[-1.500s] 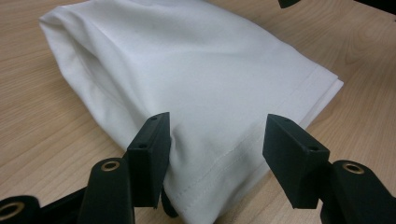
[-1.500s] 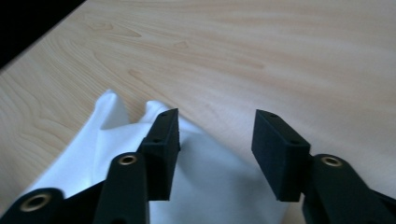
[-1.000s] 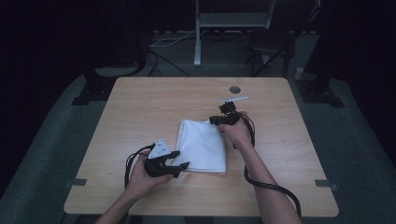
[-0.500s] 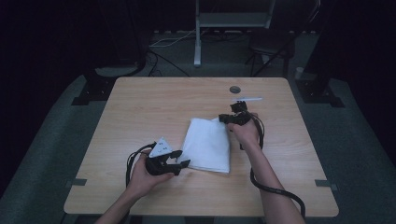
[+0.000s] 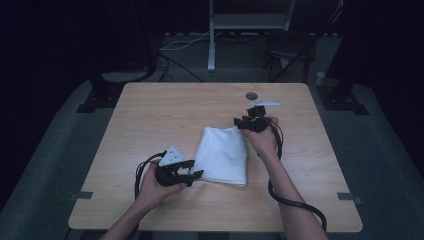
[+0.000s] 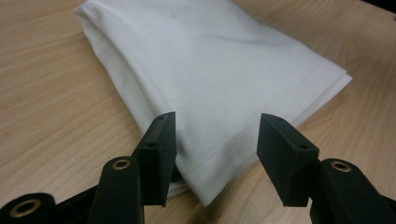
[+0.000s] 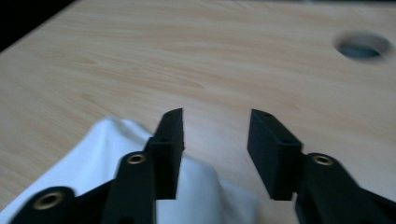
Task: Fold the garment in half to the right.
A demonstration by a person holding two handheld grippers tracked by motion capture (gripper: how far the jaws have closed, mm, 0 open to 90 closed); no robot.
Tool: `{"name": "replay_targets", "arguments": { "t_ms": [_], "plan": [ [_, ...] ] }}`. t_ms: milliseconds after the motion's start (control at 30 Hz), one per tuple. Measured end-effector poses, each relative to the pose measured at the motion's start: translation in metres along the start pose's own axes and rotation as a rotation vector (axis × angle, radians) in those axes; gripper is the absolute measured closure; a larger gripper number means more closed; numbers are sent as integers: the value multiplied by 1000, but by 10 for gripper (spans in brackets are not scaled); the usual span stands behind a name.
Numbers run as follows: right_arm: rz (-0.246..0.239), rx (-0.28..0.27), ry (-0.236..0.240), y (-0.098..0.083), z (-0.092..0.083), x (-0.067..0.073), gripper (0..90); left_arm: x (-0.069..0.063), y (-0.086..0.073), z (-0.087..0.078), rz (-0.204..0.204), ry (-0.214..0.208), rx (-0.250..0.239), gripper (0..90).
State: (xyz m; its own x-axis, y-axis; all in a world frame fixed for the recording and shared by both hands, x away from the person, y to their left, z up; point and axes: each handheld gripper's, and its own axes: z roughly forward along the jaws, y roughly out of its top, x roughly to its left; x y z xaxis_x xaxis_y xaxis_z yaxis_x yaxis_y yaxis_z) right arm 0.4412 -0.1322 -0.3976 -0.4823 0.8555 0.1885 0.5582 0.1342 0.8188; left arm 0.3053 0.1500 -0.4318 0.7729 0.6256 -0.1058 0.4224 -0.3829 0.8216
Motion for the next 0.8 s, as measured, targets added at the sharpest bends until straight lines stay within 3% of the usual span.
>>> {"name": "replay_targets", "arguments": {
  "t_ms": [167,267,367,500,567,667,800],
  "plan": [
    [-82,63,99,1,20,17,507,-1,0,0,9,-3,7,449],
    [-108,161,81,2,35,24,518,-1,0,-1,8,-3,15,449],
    [-118,226,58,0,44,27,636,-1,0,-1,12,-7,21,450],
    [-66,217,72,-4,47,24,811,-2,0,-1,8,-9,15,450],
    [-36,199,77,-6,47,22,858,-1,0,-1,8,-9,13,450],
    [-8,153,76,-4,44,21,841,-1,0,-2,10,-7,6,450],
    [-34,95,102,5,36,27,687,-2,1,-4,13,-1,-5,448]
  ]
}}
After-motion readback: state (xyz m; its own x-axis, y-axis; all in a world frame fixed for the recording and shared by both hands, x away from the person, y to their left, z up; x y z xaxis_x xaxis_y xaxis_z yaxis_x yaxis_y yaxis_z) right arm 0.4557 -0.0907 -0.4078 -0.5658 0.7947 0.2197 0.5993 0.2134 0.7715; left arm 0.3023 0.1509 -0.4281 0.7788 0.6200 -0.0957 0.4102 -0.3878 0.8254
